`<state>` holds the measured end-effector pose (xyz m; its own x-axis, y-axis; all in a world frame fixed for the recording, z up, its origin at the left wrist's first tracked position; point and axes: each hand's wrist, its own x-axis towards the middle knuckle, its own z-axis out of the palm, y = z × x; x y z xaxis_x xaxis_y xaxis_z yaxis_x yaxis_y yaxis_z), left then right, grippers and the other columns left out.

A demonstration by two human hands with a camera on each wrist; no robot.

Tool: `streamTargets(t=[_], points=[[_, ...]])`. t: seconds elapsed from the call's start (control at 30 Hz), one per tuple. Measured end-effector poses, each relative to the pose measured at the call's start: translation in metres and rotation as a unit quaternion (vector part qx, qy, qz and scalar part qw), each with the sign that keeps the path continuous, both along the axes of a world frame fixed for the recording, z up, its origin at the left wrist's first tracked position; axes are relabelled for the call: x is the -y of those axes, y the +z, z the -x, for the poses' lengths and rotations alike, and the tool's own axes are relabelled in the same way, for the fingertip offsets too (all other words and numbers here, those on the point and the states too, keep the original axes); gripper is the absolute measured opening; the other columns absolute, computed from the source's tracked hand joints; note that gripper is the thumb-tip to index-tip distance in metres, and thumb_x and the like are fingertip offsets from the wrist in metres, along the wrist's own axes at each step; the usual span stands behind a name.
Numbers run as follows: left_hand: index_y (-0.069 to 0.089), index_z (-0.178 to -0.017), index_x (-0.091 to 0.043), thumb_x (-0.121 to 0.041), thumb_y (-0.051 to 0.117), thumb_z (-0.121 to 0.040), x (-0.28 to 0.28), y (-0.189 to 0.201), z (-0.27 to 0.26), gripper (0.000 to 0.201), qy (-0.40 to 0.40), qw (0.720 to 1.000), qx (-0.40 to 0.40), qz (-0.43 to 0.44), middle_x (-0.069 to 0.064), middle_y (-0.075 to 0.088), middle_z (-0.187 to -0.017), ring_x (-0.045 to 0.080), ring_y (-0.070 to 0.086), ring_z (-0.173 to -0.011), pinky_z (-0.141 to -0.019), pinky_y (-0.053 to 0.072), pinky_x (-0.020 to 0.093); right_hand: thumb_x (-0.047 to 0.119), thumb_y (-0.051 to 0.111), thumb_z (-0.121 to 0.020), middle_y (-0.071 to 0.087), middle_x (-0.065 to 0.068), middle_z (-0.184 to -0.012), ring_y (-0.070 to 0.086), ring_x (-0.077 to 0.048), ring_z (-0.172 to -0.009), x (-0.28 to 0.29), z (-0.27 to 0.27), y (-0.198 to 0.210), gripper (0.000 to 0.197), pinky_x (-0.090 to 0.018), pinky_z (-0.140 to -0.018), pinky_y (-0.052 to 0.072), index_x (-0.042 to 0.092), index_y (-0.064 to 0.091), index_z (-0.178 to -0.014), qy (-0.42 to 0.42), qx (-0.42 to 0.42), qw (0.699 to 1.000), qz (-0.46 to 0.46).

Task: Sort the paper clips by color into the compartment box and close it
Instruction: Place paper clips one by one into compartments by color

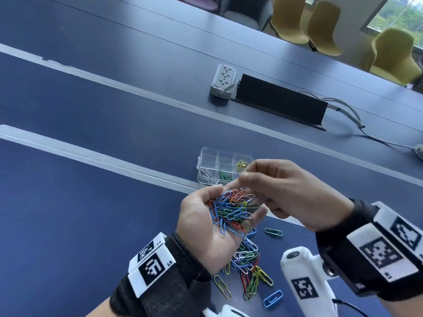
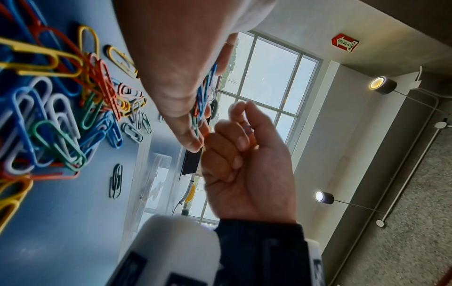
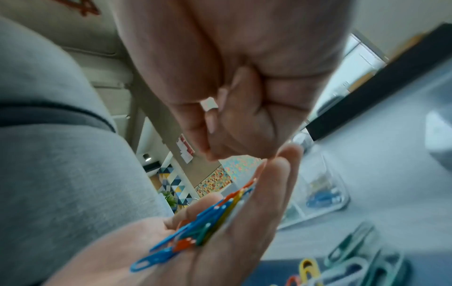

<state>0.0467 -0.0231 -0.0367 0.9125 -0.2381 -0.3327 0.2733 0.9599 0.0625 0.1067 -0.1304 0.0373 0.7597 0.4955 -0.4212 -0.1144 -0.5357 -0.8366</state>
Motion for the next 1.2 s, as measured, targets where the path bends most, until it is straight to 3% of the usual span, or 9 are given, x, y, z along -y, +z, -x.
streamTargets(t=[0.1, 0.17, 0.3, 0.43, 0.53, 0.6, 0.8, 0.97, 1.2], points=[[0.069, -0.098, 0.008, -0.017, 0.032, -0.087, 0.000, 0.000, 0.000, 0.047, 0.000, 1.000, -0.002, 0.001, 0.023, 0.067, -0.100, 0.033, 0.068, -0.076, -0.090, 0.047, 0.047, 0.028, 0.071, -0.074, 0.072, -0.002, -0.073, 0.059, -0.025, -0.053, 0.003, 0.004, 0.003, 0.014, -0.034, -0.055, 0.056, 0.018, 0.070, -0.083, 0.120, 0.138, 0.979, 0.088], [0.063, -0.113, 0.008, -0.018, 0.034, -0.085, -0.001, -0.002, -0.001, 0.048, -0.008, 1.000, -0.018, -0.012, 0.020, 0.061, -0.106, 0.031, 0.064, -0.070, -0.071, 0.046, 0.036, 0.022, 0.072, -0.074, 0.061, 0.028, -0.053, 0.048, -0.008, -0.044, 0.005, 0.009, 0.006, 0.011, -0.011, -0.052, 0.042, 0.023, 0.072, -0.085, 0.194, 0.208, 0.946, 0.155], [0.065, -0.110, 0.006, -0.018, 0.035, -0.084, 0.002, -0.005, 0.000, 0.047, -0.021, 0.999, -0.037, -0.016, 0.017, 0.060, -0.096, 0.027, 0.061, -0.063, -0.057, 0.038, 0.026, 0.018, 0.069, -0.078, 0.044, 0.039, -0.042, 0.048, 0.002, -0.049, 0.004, 0.013, 0.005, 0.009, -0.009, -0.050, 0.033, 0.021, 0.072, -0.086, 0.231, 0.265, 0.910, 0.218], [0.071, -0.084, 0.003, -0.019, 0.032, -0.087, 0.006, -0.006, 0.002, 0.045, -0.028, 0.999, -0.019, 0.009, 0.014, 0.060, -0.075, 0.021, 0.053, -0.052, -0.057, 0.043, 0.026, 0.023, 0.067, -0.074, 0.069, 0.010, -0.066, 0.042, -0.006, -0.045, 0.013, 0.012, -0.003, 0.011, -0.012, -0.049, 0.031, 0.033, 0.063, -0.070, 0.215, 0.244, 0.929, 0.177], [0.070, -0.094, 0.008, -0.017, 0.030, -0.085, 0.005, -0.002, 0.003, 0.048, -0.032, 0.999, -0.002, 0.023, 0.019, 0.066, -0.086, 0.024, 0.058, -0.060, -0.071, 0.053, 0.035, 0.021, 0.066, -0.073, 0.067, -0.026, -0.091, 0.042, -0.012, -0.050, 0.015, 0.008, -0.004, 0.007, -0.026, -0.049, 0.041, 0.026, 0.062, -0.068, 0.134, 0.107, 0.984, 0.055], [0.067, -0.106, 0.009, -0.017, 0.035, -0.082, 0.005, 0.000, 0.002, 0.048, -0.035, 0.999, -0.012, -0.002, 0.024, 0.068, -0.100, 0.033, 0.067, -0.080, -0.091, 0.048, 0.047, 0.015, 0.059, -0.069, 0.064, -0.016, -0.070, 0.036, -0.013, -0.044, 0.019, 0.001, -0.002, 0.012, -0.022, -0.040, 0.032, 0.023, 0.054, -0.062, 0.036, -0.019, 0.998, -0.054], [0.057, -0.122, 0.007, -0.019, 0.033, -0.085, 0.006, -0.004, 0.002, 0.052, -0.053, 0.999, -0.010, 0.005, 0.026, 0.063, -0.107, 0.044, 0.051, -0.121, -0.105, 0.035, 0.057, 0.009, 0.051, -0.053, 0.046, -0.006, -0.057, 0.023, -0.012, -0.043, 0.025, -0.010, -0.003, 0.019, -0.015, -0.037, 0.019, 0.017, 0.043, -0.068, -0.009, -0.272, 0.922, -0.276], [0.067, -0.107, 0.006, -0.017, 0.036, -0.086, 0.006, -0.002, 0.002, 0.044, -0.034, 0.999, -0.013, 0.001, 0.022, 0.067, -0.111, 0.036, 0.064, -0.101, -0.094, 0.046, 0.053, 0.001, 0.065, -0.080, 0.037, 0.003, -0.048, 0.030, -0.005, -0.038, 0.008, 0.002, -0.005, 0.015, -0.015, -0.035, 0.035, 0.015, 0.059, -0.074, 0.047, 0.039, 0.997, -0.049], [0.060, -0.091, -0.002, -0.025, 0.032, -0.095, 0.005, -0.003, 0.002, 0.037, -0.042, 0.999, 0.007, 0.026, 0.016, 0.067, -0.089, 0.029, 0.064, -0.076, -0.080, 0.050, 0.043, 0.026, 0.071, -0.075, 0.050, 0.030, -0.050, 0.048, 0.005, -0.052, -0.004, 0.005, -0.005, 0.008, -0.008, -0.053, 0.034, 0.029, 0.071, -0.083, 0.197, 0.295, 0.918, 0.179]])
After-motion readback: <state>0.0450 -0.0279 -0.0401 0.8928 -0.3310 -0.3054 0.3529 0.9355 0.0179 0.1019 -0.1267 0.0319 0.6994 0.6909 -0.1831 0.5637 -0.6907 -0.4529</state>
